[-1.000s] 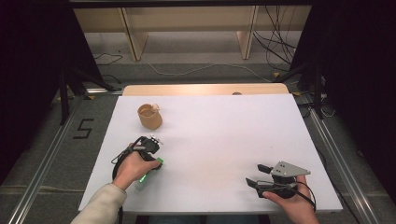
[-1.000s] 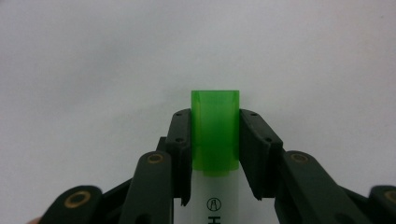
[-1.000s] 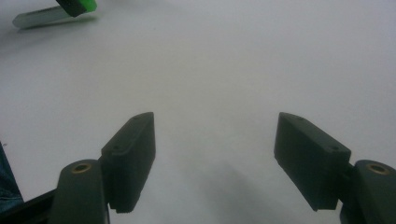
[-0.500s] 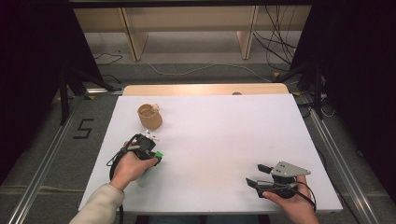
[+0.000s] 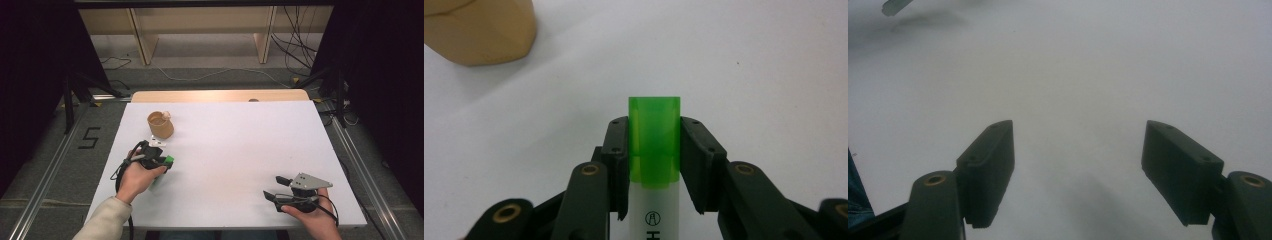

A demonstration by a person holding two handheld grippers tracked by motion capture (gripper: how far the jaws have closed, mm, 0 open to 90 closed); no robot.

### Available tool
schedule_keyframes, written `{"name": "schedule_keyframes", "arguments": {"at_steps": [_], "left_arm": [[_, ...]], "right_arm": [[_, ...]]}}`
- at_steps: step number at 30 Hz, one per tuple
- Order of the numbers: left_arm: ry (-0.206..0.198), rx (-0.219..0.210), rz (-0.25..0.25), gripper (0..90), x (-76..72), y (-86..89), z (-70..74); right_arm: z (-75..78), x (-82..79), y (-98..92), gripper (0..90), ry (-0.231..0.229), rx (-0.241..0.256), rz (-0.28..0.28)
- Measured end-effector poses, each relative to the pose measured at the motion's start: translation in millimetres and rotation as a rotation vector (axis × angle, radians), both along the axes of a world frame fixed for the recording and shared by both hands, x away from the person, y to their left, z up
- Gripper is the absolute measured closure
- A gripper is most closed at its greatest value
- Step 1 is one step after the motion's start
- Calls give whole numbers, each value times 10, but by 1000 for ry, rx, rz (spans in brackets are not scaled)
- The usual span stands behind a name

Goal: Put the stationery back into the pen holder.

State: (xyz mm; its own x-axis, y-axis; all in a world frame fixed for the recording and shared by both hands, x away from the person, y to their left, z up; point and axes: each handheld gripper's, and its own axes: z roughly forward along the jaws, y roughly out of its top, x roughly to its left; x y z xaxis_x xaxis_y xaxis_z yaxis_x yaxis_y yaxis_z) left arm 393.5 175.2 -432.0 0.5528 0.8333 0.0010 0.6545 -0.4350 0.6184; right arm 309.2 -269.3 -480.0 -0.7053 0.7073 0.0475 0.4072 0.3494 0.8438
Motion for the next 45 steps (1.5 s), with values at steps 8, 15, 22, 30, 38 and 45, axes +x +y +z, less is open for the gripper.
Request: {"name": "schedule_keyframes", "arguments": {"at_steps": [8,15,22,30,38,45], "left_arm": [[-101,-44,33,670,4,46,42],[-143,-56,14,670,34,88,17],[-196,-75,4,670,59,152,19],[-276,-118,13,669,67,182,47],[-325,-112,-9,670,97,212,30],[-384,-133,-7,670,131,228,42]], "right_arm": [[1,-1,1,300,0,0,-1],[2,0,0,300,-2,0,-1],[2,-1,1,300,-7,2,0],[4,-1,2,299,-5,-1,0],[3,-1,1,300,-4,-2,0],[4,-2,1,300,-5,-3,-1]]}}
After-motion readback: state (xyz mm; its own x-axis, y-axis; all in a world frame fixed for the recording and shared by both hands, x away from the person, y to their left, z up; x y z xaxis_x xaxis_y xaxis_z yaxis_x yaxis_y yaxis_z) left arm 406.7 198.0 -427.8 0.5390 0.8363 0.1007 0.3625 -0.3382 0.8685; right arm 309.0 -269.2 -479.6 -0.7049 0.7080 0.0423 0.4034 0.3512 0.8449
